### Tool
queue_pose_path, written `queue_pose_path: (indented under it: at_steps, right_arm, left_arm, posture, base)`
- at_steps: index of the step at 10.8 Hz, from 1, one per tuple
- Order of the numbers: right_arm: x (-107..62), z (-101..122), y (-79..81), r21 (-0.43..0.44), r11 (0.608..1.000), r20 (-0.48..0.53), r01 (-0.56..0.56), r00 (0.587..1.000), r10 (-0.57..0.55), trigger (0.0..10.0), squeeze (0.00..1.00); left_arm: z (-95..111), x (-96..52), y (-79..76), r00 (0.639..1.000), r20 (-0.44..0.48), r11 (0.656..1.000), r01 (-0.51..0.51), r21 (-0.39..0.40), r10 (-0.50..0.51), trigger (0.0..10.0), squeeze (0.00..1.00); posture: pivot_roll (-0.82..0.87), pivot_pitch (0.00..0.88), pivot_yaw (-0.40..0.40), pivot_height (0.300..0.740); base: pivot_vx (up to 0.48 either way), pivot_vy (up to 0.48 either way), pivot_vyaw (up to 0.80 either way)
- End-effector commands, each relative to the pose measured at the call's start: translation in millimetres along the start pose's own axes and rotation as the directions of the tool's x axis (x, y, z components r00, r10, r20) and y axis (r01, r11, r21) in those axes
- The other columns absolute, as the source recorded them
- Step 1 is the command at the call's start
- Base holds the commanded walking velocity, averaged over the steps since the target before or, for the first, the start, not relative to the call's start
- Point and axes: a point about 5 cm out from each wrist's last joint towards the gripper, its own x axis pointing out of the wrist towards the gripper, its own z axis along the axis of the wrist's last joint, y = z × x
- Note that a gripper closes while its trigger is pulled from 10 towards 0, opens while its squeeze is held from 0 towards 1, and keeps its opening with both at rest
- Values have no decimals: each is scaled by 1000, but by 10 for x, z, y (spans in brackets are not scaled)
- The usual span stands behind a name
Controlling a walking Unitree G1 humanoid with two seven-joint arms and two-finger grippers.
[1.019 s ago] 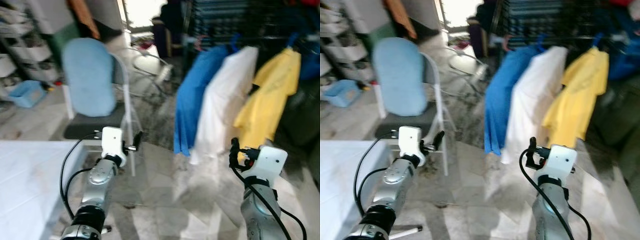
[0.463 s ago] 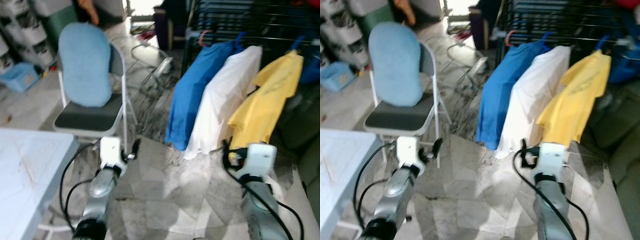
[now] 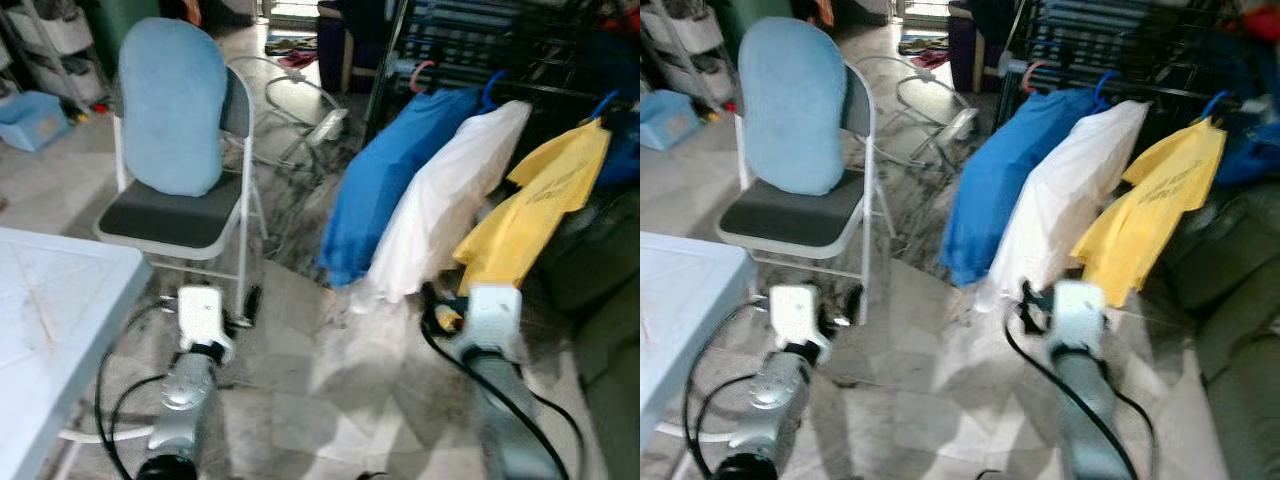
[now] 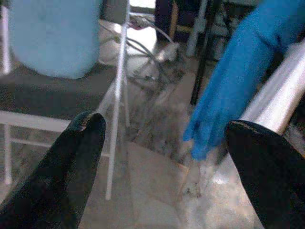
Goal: Hang hanger
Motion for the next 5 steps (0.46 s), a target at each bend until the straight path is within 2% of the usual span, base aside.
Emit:
queue_pose_path:
  at_steps: [1,2,3,5]
  right_arm:
    - [8,-67,41,-21,999,-30,-28,999,27,10000,0]
    - [28,-36,51,-7,1000,-25,-29,999,29,10000,0]
    - [85,-31,-134,-10,1000,-24,30,999,-30,10000,0]
    - [88,-71,-284,-19,996,-7,93,996,-93,10000,0]
  left_arm:
    - [-52,-34,101,997,-27,997,-73,-19,73,10000,0]
    - [-55,-47,140,994,-39,994,-100,-35,99,10000,0]
    - [-6,33,137,994,-31,994,-109,-22,108,10000,0]
    - [127,106,60,999,22,999,-39,14,38,10000,0]
  posture:
    - [-77,32,-38,740]
    - [-85,24,-28,740]
    - [-68,38,-6,740]
    - [-97,15,51,740]
  base:
    - [0,0,0]
    - [0,0,0]
    - [0,0,0]
    - [0,0,0]
